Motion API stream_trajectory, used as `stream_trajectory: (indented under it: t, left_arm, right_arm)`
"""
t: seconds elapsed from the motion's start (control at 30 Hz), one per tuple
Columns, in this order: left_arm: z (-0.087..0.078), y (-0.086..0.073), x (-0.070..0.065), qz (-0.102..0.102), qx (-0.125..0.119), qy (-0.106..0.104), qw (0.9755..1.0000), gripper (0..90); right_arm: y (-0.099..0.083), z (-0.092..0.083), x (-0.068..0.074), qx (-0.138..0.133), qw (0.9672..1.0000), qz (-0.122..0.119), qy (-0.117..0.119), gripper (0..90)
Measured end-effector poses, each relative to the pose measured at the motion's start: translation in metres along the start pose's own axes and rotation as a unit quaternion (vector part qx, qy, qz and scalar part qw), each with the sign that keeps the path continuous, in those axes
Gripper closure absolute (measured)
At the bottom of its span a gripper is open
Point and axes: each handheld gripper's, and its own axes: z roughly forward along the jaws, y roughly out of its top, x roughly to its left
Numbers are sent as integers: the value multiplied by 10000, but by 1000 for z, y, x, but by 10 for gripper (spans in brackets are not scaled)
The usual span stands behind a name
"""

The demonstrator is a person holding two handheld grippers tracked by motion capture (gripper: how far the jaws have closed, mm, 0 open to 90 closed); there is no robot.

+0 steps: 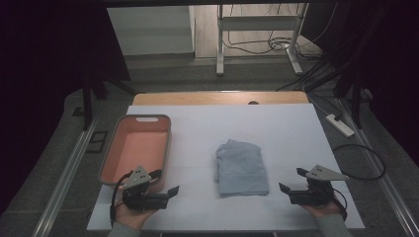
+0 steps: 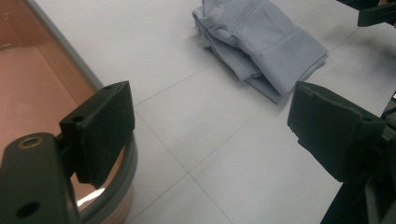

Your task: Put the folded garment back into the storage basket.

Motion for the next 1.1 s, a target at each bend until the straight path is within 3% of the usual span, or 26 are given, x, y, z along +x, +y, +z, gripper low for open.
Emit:
stream_trajectory:
  t: [0.33,1.1]
  left_arm:
    - [12,6,-6,60,197,-36,9998,140]
    - [32,20,-7,19,260,-179,9995,131]
  right_arm:
    - [0,-5,9,26,10000,-40,31,125]
    - [-2,-6,9,36,10000,-7,-51,126]
